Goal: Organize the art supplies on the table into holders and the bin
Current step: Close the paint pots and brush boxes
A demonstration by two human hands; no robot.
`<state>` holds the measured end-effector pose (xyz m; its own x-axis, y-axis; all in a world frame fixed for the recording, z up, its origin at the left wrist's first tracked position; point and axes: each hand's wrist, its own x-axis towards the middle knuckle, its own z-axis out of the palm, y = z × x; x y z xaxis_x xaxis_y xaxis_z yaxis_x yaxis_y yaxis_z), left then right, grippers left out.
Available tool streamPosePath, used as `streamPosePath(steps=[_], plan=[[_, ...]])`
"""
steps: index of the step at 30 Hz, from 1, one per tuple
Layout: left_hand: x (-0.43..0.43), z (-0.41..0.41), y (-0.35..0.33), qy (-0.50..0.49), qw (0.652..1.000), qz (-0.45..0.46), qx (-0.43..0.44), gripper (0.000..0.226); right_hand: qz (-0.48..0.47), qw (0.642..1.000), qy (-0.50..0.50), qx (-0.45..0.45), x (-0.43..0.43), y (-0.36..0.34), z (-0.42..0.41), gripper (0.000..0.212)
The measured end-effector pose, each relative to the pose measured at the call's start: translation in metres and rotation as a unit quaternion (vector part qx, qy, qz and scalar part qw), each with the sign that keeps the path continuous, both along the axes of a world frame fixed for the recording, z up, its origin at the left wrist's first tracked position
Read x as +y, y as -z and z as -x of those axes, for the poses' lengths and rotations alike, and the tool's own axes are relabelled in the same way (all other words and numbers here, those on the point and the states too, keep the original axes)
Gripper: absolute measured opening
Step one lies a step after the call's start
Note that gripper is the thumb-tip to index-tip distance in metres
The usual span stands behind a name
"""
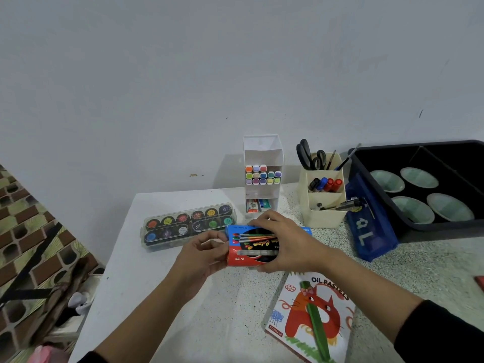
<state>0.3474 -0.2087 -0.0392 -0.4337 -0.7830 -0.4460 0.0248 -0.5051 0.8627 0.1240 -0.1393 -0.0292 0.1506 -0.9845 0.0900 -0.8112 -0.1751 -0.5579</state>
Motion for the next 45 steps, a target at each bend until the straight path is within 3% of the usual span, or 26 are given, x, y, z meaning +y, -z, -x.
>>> streamPosePath(steps=[7,15,18,21,24,30,37,41,45], plan=[[0.005,0.008,0.003,0.001,0.987,0.151,-0.047,0.029,0.001,1.0,0.019,-0.009,-0.002,0.0,0.006,0.093],[-0.016,0.001,-0.013,0.125,0.971,0.18,-0.097,0.034,0.005,0.999,-0.005,0.031,0.0,0.0,0.005,0.089],[-0.014,0.0,-0.013,0.099,0.972,0.205,-0.06,0.029,0.013,1.0,0.018,0.002,-0.001,-0.005,0.002,0.093],[-0.003,0.004,-0.004,0.006,0.972,0.232,-0.024,0.032,0.017,0.999,0.029,-0.002,-0.005,-0.01,0.001,0.092],[0.004,0.003,0.002,-0.069,0.975,0.209,0.005,0.038,0.013,1.0,0.028,0.005,-0.003,-0.007,0.001,0.093],[0.005,0.003,0.0,0.013,0.979,0.194,-0.067,0.028,0.016,0.997,0.015,0.076,0.001,0.001,-0.002,0.09],[0.015,0.011,0.012,-0.05,0.964,0.22,-0.144,0.019,-0.005,0.991,-0.002,0.131,0.005,0.007,-0.008,0.092],[0.011,0.01,0.013,-0.075,0.971,0.19,-0.126,0.022,-0.015,0.995,0.006,0.098,0.005,0.007,-0.006,0.096],[0.011,0.008,0.012,-0.075,0.975,0.188,-0.097,0.023,-0.05,0.995,0.052,0.071,0.005,0.005,0.003,0.087]])
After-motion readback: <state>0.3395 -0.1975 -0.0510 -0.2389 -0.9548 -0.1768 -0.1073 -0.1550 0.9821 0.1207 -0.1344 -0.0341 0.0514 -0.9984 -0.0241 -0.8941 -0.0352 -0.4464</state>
